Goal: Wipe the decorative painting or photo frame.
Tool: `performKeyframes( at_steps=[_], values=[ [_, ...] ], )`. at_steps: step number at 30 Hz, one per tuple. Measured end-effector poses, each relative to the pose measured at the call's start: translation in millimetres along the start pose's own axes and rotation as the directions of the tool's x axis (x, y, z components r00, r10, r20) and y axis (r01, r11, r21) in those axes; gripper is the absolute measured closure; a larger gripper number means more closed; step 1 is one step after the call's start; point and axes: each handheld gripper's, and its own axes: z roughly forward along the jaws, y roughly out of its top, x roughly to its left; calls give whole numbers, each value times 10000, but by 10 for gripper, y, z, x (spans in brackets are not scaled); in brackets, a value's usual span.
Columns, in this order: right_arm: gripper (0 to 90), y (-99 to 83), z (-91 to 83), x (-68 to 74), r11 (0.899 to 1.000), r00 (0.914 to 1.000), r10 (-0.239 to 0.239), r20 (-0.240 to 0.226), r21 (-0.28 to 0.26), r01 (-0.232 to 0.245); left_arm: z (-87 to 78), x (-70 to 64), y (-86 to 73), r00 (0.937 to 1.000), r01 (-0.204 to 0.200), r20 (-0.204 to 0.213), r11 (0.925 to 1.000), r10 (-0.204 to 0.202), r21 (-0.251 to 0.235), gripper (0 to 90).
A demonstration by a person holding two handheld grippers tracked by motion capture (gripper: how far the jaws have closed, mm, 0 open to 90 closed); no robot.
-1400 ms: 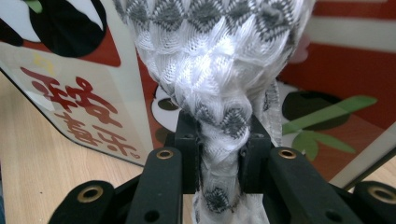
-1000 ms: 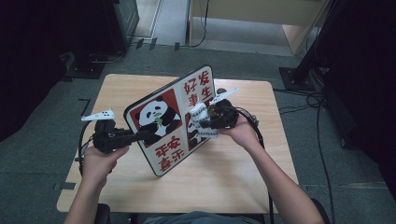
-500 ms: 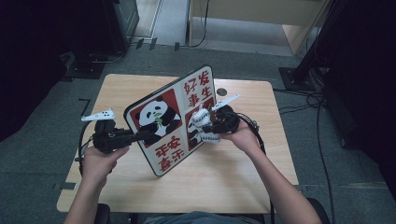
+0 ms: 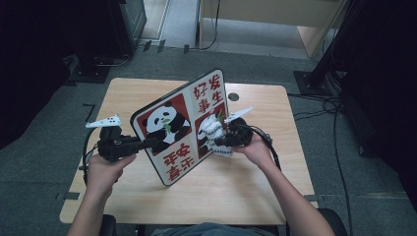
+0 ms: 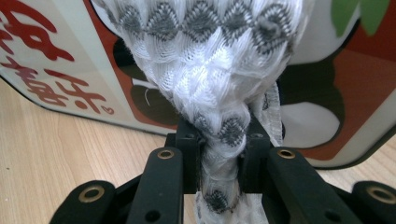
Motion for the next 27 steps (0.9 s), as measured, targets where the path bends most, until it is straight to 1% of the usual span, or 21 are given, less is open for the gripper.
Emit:
performKeyframes(
  at_steps=[7,11,12,14,17,21,23,24,25,26,27],
  values=[
    [778,-4,-25,1,9999,10000,84,15,63,-84,-1,-18,5,9999,-39,-155,10000,39,21,762],
    [788,16,-80,31,10000,10000,50,73,47,-50,-5,-17,5,9998,-34,-220,10000,34,1,764],
    [791,35,-122,45,9998,9998,176,42,-16,-176,-5,-17,5,9998,-22,-222,10000,22,-3,764],
    [792,49,-145,55,9997,9997,218,52,-86,-217,-5,-17,5,9997,-24,-232,10000,24,-5,764],
    [793,107,-236,96,9992,9997,256,-31,-322,-257,-5,-17,5,9997,-7,-227,10000,6,-5,763],
    [795,215,-354,169,9982,10000,87,-45,-596,-90,-5,-19,5,9997,13,-235,10000,-13,-2,762],
    [797,274,-415,207,9966,9999,33,-166,-825,-47,-5,-20,5,9997,10,-237,10000,-10,0,763],
    [798,345,-472,245,9954,9997,-75,-242,-960,51,-5,-18,5,9997,13,-235,10000,-13,-2,762],
    [798,345,-472,245,9954,9997,-75,-242,-960,51,-5,-16,4,9997,23,-230,10000,-24,-6,762],
    [798,387,-504,272,9957,9997,-112,-213,-921,92,-5,-14,4,9998,32,-208,10000,-32,-7,762],
    [798,440,-542,300,9955,9995,-249,-187,-919,231,-5,-13,4,9998,39,-200,10000,-39,-14,762]
  ],
)
